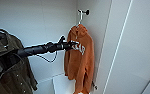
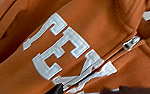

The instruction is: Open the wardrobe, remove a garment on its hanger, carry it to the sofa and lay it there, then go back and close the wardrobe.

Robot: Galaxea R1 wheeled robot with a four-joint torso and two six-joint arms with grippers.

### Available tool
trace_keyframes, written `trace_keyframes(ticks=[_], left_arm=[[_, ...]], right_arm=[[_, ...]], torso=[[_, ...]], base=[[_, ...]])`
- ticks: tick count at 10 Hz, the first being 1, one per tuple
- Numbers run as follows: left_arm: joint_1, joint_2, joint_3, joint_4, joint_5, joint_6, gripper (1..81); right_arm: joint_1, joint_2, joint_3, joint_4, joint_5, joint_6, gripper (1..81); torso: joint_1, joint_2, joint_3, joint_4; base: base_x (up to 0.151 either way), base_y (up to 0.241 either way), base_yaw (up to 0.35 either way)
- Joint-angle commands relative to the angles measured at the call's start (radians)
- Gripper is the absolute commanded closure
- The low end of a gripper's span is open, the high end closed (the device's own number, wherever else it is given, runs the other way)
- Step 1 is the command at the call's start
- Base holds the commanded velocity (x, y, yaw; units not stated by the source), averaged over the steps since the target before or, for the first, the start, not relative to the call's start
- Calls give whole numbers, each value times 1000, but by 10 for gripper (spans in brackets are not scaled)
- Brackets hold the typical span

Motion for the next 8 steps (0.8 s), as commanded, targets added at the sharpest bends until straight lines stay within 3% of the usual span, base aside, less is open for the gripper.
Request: trace_keyframes(ticks=[1,3,8], left_arm=[[-248,25,-66,-4,-11,-76,10],[-285,29,-81,-3,-25,-155,10],[-400,58,-150,-7,-13,-195,10]], right_arm=[[31,-1,-5,18,-56,0,10],[31,1,-6,20,-56,0,10],[20,29,-8,17,-55,-1,10]], torso=[[0,0,0,0],[0,0,0,0],[0,0,0,0]], base=[[0,0,0],[0,0,0],[0,0,0]])
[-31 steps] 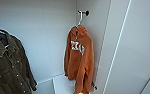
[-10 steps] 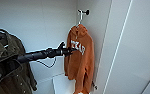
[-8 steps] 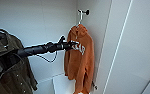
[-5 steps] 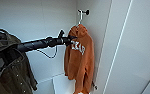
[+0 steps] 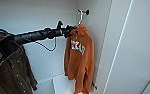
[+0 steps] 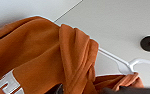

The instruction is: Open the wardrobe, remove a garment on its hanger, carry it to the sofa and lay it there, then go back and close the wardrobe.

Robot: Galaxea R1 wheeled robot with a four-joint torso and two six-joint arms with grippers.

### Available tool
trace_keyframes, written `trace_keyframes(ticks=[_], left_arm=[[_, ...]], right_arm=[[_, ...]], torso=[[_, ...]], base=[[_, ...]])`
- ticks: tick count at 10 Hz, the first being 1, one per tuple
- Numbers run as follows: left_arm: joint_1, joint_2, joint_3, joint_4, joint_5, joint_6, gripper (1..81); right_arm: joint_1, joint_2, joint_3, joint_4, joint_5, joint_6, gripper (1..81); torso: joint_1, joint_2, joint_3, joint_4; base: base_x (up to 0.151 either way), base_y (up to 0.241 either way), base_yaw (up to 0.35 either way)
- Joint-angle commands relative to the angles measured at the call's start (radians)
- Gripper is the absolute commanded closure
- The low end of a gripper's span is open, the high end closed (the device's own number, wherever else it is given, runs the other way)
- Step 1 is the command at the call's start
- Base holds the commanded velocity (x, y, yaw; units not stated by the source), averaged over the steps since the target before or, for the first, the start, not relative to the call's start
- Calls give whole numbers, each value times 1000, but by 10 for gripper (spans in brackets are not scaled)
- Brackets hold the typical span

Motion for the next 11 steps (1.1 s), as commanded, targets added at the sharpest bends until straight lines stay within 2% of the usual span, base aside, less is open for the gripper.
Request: trace_keyframes(ticks=[1,3,6,10,11], left_arm=[[-226,21,-46,-2,-5,-32,10],[-249,57,-106,-1,-5,-104,10],[-274,153,-236,-12,-5,-153,10],[-288,221,-290,-10,-3,-334,10],[-286,230,-292,-15,-3,-340,10]], right_arm=[[25,5,0,8,-59,-2,10],[17,8,1,8,-57,-2,10],[5,17,0,7,-42,-4,10],[-3,19,-3,8,-36,-4,10],[-3,19,-6,8,-36,-4,10]], torso=[[0,0,0,0],[0,0,0,0],[0,0,0,0],[0,0,0,0],[0,0,0,0]], base=[[0,0,0],[0,0,0],[0,0,0],[0,0,0],[0,0,0]])
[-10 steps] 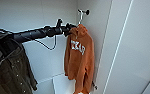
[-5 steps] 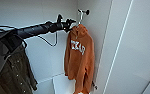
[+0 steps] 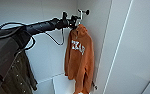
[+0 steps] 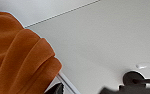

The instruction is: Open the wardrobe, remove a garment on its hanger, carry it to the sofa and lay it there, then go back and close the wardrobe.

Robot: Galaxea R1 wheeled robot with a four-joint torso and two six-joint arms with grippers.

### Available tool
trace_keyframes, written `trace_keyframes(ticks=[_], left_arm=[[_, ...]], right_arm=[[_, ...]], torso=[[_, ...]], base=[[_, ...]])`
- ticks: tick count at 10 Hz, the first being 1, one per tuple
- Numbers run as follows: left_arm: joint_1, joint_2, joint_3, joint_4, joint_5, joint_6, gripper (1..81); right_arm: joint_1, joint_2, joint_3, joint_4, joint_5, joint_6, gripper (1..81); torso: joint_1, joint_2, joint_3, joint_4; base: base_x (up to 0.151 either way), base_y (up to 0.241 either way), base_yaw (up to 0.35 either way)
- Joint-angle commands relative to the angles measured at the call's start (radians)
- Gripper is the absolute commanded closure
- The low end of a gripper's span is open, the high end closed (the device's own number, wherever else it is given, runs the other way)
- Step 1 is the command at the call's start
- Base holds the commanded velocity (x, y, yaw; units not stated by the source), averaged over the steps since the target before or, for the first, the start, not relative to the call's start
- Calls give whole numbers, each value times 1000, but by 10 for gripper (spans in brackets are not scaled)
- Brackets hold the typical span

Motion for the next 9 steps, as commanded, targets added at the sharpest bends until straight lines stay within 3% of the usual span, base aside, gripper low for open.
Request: trace_keyframes(ticks=[1,5,9], left_arm=[[-196,21,-14,-3,-9,-13,10],[-185,19,-2,-3,-9,-142,10],[-161,100,-121,15,-24,-153,10]], right_arm=[[30,5,-3,8,-60,-3,10],[34,19,-17,5,-62,-5,10],[28,49,-58,3,-62,-6,10]], torso=[[0,0,0,0],[0,0,0,0],[0,0,0,0]], base=[[0,0,0],[0,0,0],[0,0,0]])
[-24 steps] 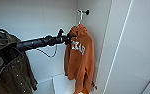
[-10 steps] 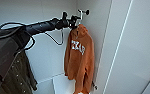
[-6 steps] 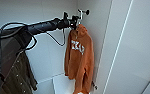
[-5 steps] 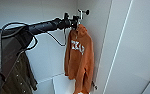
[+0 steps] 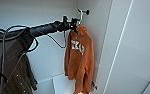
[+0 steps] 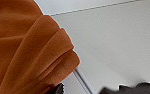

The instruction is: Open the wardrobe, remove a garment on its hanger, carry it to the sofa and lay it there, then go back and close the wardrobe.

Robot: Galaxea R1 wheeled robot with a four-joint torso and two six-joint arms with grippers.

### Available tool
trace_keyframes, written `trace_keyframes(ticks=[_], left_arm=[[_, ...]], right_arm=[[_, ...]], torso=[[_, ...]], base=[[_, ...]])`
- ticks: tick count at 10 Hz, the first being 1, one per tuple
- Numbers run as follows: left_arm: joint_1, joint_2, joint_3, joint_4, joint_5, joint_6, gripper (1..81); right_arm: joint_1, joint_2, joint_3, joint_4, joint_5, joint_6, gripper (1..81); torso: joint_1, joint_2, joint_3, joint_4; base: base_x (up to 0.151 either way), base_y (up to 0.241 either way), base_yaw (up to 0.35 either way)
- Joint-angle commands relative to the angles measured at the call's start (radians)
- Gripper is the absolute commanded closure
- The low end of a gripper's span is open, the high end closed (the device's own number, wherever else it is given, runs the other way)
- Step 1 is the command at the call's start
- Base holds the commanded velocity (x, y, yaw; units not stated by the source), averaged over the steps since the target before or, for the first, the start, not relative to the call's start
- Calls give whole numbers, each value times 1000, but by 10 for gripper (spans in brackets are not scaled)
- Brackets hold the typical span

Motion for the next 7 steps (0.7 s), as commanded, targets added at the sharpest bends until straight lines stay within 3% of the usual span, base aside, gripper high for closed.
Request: trace_keyframes(ticks=[1,6,7], left_arm=[[-192,95,-102,19,-23,2,10],[-190,155,-169,20,-34,13,10],[-187,155,-161,45,-86,22,10]], right_arm=[[27,10,-7,7,-62,-6,10],[29,14,-8,7,-62,-6,10],[27,14,-8,7,-62,-6,10]], torso=[[0,0,0,0],[0,0,0,0],[0,0,0,0]], base=[[0,0,0],[0,0,0],[0,0,0]])
